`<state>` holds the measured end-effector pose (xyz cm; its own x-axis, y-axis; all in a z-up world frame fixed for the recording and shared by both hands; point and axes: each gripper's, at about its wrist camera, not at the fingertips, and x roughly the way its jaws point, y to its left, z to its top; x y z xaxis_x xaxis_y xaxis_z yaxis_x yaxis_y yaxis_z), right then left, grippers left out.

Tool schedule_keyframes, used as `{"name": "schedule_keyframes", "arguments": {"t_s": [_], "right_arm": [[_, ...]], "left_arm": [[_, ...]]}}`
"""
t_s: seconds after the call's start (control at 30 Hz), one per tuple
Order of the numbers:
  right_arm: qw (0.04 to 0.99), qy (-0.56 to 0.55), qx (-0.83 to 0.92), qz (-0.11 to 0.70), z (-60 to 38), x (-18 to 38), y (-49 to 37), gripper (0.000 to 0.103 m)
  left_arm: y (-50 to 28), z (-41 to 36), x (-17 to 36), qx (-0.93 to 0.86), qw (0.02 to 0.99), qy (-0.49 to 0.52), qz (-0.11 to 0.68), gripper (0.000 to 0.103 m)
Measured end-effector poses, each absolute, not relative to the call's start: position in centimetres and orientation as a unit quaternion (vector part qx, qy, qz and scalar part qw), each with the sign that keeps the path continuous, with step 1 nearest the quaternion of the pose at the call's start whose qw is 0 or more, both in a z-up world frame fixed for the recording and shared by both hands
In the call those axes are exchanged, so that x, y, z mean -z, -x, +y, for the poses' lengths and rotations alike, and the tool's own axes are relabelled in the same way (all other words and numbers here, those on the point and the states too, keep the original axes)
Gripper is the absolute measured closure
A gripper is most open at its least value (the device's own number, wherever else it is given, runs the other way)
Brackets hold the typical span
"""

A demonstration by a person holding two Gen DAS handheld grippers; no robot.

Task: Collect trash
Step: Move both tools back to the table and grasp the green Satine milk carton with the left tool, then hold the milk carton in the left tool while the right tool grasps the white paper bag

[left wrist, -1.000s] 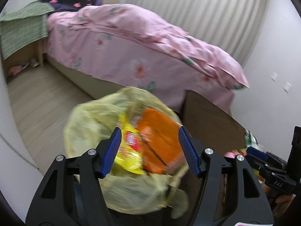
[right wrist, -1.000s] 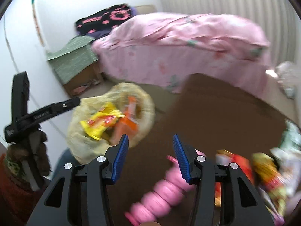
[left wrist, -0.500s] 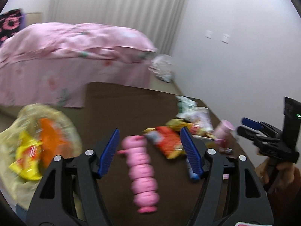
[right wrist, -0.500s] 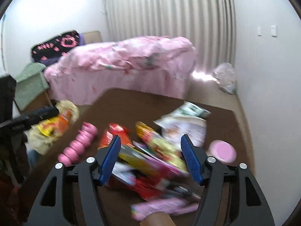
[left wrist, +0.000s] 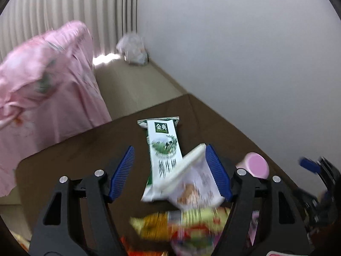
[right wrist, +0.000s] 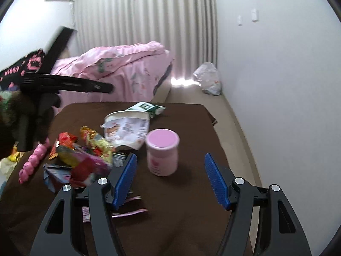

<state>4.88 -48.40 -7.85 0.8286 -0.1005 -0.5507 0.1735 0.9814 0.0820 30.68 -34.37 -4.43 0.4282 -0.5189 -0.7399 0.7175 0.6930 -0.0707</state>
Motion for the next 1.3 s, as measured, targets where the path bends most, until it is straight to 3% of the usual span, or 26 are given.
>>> {"name": "schedule_keyframes", "arguments": {"t_s": [0.3, 0.33, 0.4, 0.47, 0.63, 1.03, 1.3], "right_arm": [[0.953, -0.084, 0.083, 0.277, -50.3, 9.2, -4.1, 0.041], [0.953, -0.084, 0.081, 0.278, -50.3, 9.2, -4.1, 0.041], [0.954, -0.082, 0.075, 0.279, -50.1, 9.3, -4.1, 0.041], [0.954, -0.082, 0.068, 0.281, -50.0, 9.4, -4.4, 0.041], [0.955, -0.089, 0.039, 0.279, -48.7, 9.0, -4.3, 0.041], [0.958, -0.046, -0.014, 0.282, -43.8, 6.6, -4.4, 0.041], [0.954, -0.029, -0.023, 0.299, -42.0, 6.3, -3.4, 0.041]], "left_arm": [[-36.1, -40.6, 11.1, 0.31, 0.788, -0.187, 0.498, 0.035], [-36.3, -40.3, 11.1, 0.307, 0.786, -0.177, 0.507, 0.038], [-36.2, -39.5, 11.0, 0.297, 0.783, -0.154, 0.525, 0.056], [-35.4, -38.3, 10.6, 0.303, 0.774, -0.138, 0.538, 0.057], [-30.4, -33.8, 8.4, 0.326, 0.792, -0.149, 0.495, 0.057], [-21.4, -19.8, -1.3, 0.318, 0.886, -0.004, 0.336, 0.057], [-16.1, -15.5, -0.3, 0.297, 0.883, 0.017, 0.362, 0.057]]}}
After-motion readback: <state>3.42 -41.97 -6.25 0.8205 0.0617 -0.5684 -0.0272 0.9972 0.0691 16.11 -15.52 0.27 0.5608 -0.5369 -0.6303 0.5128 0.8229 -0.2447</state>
